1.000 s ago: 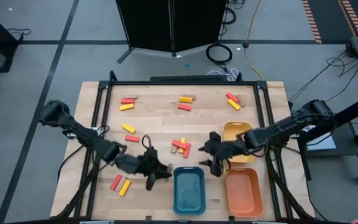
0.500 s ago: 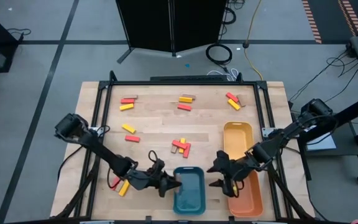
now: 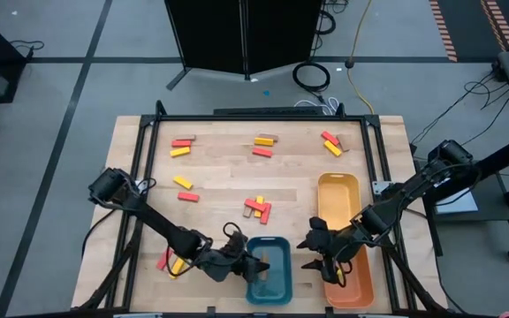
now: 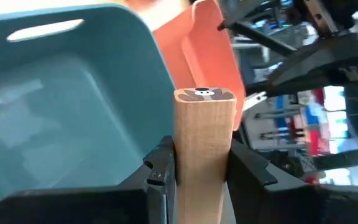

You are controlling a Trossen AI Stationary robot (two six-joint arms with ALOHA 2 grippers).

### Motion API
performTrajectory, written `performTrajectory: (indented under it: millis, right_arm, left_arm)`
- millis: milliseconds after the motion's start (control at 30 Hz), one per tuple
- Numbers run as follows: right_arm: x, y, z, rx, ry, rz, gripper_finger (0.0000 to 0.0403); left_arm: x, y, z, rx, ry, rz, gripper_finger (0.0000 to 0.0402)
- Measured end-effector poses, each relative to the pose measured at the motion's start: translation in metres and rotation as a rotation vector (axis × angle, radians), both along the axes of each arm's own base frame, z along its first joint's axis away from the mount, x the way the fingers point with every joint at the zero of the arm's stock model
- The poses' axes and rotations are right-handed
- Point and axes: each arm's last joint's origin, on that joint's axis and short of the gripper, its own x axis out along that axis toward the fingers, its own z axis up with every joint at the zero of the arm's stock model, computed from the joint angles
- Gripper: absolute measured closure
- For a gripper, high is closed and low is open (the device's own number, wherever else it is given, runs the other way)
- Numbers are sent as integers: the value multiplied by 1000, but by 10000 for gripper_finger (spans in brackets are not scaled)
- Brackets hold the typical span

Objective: Sort blocks
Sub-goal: Put the brown block into the blue bin

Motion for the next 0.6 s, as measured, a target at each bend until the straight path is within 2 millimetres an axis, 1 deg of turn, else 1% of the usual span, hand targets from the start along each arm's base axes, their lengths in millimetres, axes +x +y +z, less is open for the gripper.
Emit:
performTrajectory:
  millis: [133, 200, 367, 467, 600]
  right_arm:
    - [0, -1, 0, -30, -14, 17, 179]
    - [1, -2, 0, -57, -28, 16, 179]
    - [2, -3, 0, -113, -58, -6, 179]
    - [2, -3, 0, -121, -60, 1, 179]
    - [1, -3, 0, -125, -54, 2, 179]
  left_arm:
    - [-1, 0, -1, -12, 110, 39, 311]
    - [0, 0, 0, -37, 113, 53, 310]
    - [3, 6, -1, -39, 123, 67, 308]
    - [5, 10, -1, -37, 126, 77, 289]
    - [5, 11, -1, 6, 124, 56, 245]
